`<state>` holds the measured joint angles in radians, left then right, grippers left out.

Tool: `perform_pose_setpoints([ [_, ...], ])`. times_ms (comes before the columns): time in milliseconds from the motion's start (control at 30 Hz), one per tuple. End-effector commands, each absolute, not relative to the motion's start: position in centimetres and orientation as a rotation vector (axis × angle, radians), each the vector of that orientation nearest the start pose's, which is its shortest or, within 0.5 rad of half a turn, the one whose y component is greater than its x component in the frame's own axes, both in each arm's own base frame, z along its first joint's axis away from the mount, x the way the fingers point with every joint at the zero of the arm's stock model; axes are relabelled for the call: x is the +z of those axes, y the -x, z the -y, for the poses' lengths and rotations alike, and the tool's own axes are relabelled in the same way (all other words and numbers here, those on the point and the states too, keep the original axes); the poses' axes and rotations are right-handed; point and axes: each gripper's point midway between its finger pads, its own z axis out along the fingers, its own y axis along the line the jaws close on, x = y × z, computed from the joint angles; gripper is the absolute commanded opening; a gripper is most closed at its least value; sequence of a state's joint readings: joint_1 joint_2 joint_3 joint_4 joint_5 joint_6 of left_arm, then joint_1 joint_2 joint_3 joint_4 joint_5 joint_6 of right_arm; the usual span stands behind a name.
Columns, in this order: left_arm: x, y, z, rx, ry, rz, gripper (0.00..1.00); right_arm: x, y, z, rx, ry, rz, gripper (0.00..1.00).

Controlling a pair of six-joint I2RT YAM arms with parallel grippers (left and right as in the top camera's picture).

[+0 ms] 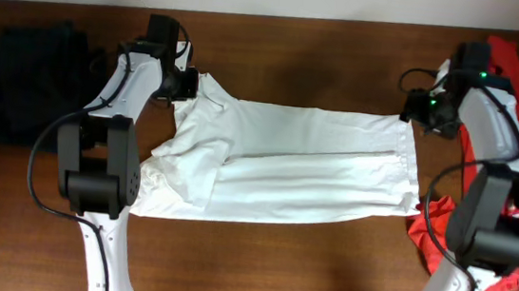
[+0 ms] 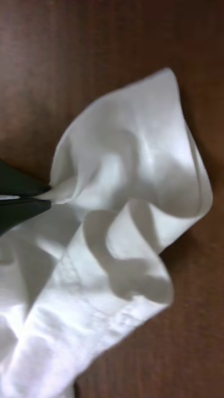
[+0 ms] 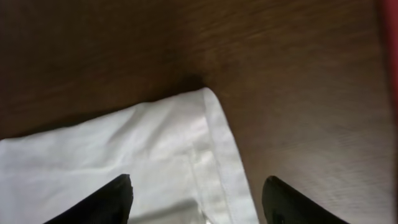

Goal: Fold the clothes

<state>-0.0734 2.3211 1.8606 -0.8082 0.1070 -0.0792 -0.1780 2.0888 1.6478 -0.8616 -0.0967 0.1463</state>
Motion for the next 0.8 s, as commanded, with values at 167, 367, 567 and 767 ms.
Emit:
perform_pose_setpoints([
  [167,1.8,-50.0,4.8,-0.142,0.006,-2.917,0.01,1.9,-48.7,5.9,0.165,-0.399,-2.803,0.62],
  [367,1.7,-49.6,4.8,-0.141,0.007,-2.936,0.01,1.4,-49.3,6.0,0.166,-0.395,-2.784,0.47],
  [567,1.7,-49.6,4.3,-0.097,0.011,-2.934,0.01,0.5,-49.1,5.5,0.173,-0.386,-2.805,0.04],
  [767,4.1,-50.2,3.0,-0.026,0.032,-2.893,0.01,2.8,-49.4,5.8,0.174,-0.393,-2.795,0.04],
])
